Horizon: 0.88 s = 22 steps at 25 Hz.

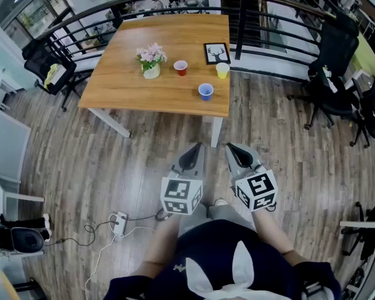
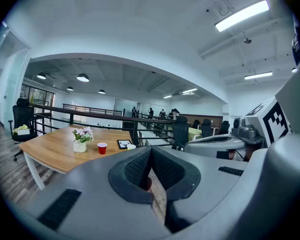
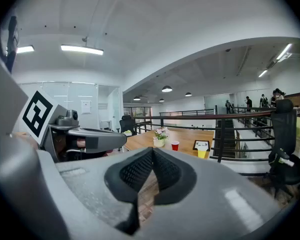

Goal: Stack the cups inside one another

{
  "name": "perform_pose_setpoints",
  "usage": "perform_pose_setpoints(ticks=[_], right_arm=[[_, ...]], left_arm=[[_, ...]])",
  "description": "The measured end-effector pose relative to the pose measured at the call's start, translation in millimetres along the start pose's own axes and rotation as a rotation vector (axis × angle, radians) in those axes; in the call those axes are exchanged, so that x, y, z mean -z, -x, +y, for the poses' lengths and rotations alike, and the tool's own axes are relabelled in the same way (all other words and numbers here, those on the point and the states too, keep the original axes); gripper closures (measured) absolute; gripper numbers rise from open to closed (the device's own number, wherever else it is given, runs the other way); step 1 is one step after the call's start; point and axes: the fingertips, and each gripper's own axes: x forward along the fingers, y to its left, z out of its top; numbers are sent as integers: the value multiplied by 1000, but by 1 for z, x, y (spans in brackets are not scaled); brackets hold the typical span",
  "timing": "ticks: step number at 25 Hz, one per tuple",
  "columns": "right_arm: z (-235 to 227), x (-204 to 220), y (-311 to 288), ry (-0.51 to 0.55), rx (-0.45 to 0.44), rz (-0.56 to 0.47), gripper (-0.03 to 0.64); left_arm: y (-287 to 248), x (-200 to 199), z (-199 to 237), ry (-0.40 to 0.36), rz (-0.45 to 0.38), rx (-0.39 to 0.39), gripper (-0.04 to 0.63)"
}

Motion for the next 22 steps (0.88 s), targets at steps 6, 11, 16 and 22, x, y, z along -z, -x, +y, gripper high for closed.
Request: perform_pose_setpoints(ticks=[6,11,16,22], right_arm=[[-12,9,9,24,-2,-3,618],[-20,14,7,33,-19,5,618],[-35,11,-16,38,-4,15,617],[-60,5,-75,48,18,27,611]], left_arm=[[1,10,-11,21,10,-31,580],[-6,18,-16,25,22,-45,580],[-26,17,-1,26,30,-41,580],[-72,15,50,47,35,-42,580]])
